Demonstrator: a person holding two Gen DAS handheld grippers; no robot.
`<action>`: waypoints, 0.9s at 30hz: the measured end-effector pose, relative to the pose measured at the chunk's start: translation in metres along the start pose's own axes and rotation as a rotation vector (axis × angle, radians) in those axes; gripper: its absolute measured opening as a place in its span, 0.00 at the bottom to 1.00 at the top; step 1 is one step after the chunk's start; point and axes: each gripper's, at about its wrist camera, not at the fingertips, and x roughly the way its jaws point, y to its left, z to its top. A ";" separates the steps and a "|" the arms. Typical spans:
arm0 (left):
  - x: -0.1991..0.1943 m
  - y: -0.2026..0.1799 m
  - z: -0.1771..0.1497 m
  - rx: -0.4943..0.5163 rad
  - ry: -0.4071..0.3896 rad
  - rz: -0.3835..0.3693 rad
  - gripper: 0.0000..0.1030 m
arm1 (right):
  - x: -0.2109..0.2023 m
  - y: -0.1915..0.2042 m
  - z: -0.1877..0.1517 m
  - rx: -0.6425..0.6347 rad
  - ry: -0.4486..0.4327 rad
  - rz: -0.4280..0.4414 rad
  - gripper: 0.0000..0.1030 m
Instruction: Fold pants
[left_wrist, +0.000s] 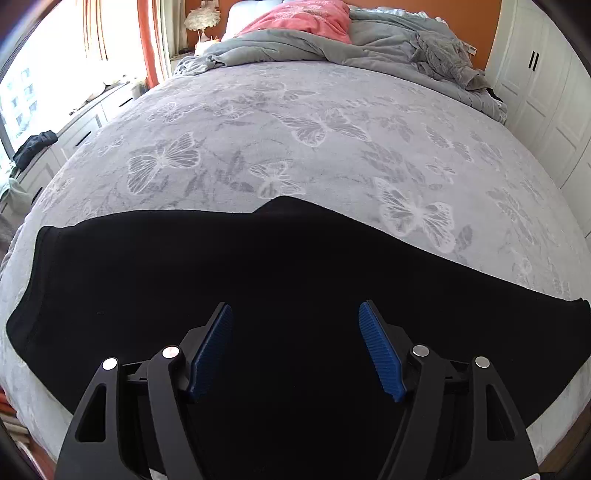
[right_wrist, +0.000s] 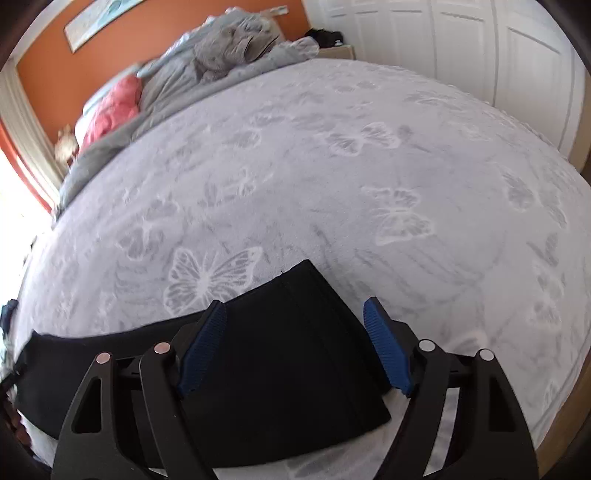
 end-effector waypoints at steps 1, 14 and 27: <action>0.003 -0.001 0.001 -0.003 0.008 0.002 0.66 | 0.016 0.006 0.001 -0.048 0.030 -0.035 0.39; 0.038 0.001 0.020 -0.032 0.037 0.065 0.66 | 0.005 -0.017 0.017 -0.031 -0.051 -0.094 0.43; 0.036 0.128 0.048 -0.398 0.065 0.075 0.63 | -0.015 0.002 -0.025 -0.029 0.083 -0.048 0.38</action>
